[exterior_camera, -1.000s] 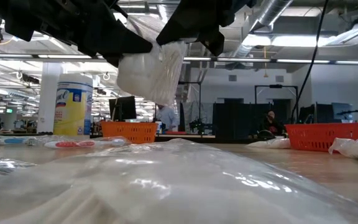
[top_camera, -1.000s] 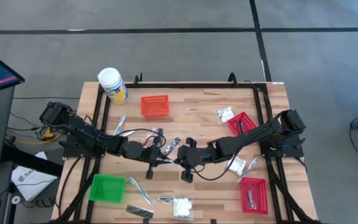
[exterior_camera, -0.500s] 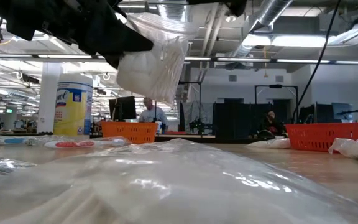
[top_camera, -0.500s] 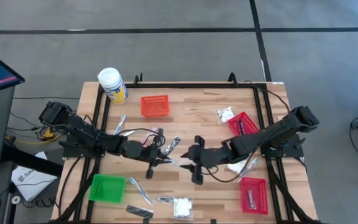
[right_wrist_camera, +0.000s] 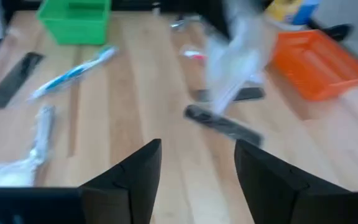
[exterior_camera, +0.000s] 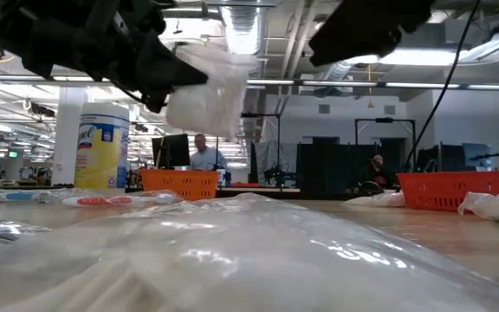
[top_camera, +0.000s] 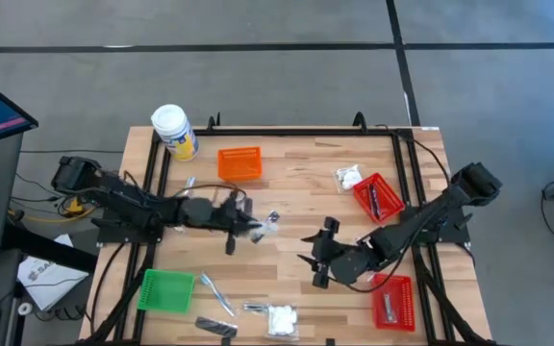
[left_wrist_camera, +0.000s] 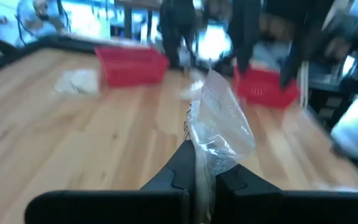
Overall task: Pick & Place Travel size toiletries
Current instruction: Put the white cotton pack into the orange basket
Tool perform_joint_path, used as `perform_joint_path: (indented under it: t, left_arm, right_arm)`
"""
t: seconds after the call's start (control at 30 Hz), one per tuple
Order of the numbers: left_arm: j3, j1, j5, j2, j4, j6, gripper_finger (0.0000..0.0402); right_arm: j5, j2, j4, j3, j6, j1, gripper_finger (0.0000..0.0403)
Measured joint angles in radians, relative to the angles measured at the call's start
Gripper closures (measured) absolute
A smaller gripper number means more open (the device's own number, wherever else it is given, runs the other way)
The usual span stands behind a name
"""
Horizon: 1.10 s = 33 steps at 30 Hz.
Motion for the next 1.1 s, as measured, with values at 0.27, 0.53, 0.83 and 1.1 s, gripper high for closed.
perform_joint_path:
  t: [0.27, 0.53, 0.83, 1.1]
  left_arm:
    - [-0.110, 0.178, 0.072, -0.268, 0.045, 0.001, 0.0396]
    - [-0.115, 0.407, 0.179, -0.301, 0.057, 0.002, 0.0396]
    - [-0.109, 0.693, 0.414, -0.106, 0.242, -0.083, 0.0396]
    - [-0.054, 0.780, 0.458, 0.095, 0.280, -0.106, 0.0396]
  right_arm:
    - [-0.153, -0.020, 0.506, -0.233, -0.196, -0.060, 0.0246]
    - [-0.488, -0.086, 0.982, -0.419, -0.306, -0.149, 0.0284]
    - [-0.545, -0.086, 1.151, -0.510, -0.311, -0.212, 0.0326]
    - [-0.547, -0.086, 1.152, -0.510, -0.308, -0.204, 0.0350]
